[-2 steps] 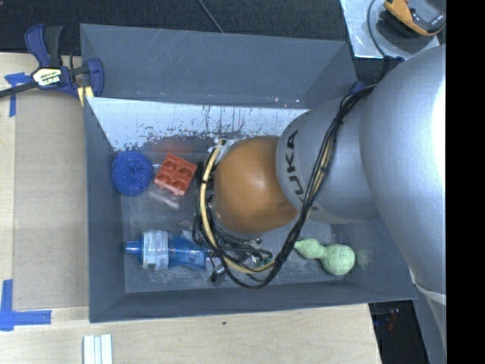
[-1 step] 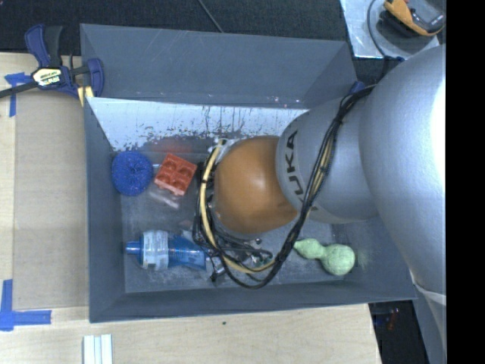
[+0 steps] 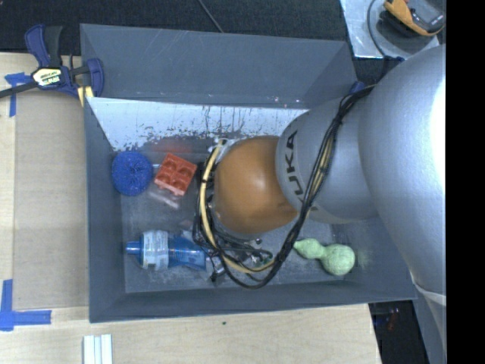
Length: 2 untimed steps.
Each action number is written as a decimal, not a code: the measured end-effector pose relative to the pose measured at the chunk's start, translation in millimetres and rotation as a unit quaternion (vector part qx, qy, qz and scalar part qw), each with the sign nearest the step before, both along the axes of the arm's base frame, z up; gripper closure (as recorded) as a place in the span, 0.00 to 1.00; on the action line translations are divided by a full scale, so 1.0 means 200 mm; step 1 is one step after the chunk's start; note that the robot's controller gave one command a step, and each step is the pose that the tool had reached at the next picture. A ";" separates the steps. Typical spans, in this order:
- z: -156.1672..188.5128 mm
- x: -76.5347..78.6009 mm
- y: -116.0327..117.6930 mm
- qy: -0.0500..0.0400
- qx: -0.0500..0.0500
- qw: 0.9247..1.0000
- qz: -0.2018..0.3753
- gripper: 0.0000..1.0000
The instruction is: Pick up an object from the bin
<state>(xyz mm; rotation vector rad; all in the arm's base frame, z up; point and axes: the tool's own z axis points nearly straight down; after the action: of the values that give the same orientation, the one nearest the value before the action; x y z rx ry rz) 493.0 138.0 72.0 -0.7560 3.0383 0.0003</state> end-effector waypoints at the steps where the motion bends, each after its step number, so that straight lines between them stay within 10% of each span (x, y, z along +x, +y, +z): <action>1: 0.00 0.00 0.00 0.000 0.000 1.000 0.000 1.00; 2: 0.00 0.00 0.00 0.000 0.000 1.000 0.000 1.00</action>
Offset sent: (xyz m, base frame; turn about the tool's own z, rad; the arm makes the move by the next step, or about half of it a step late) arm 0.0000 0.0000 0.0000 0.0000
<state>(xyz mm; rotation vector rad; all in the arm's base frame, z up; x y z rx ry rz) 493.0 137.9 71.9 -0.7563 3.0385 0.0002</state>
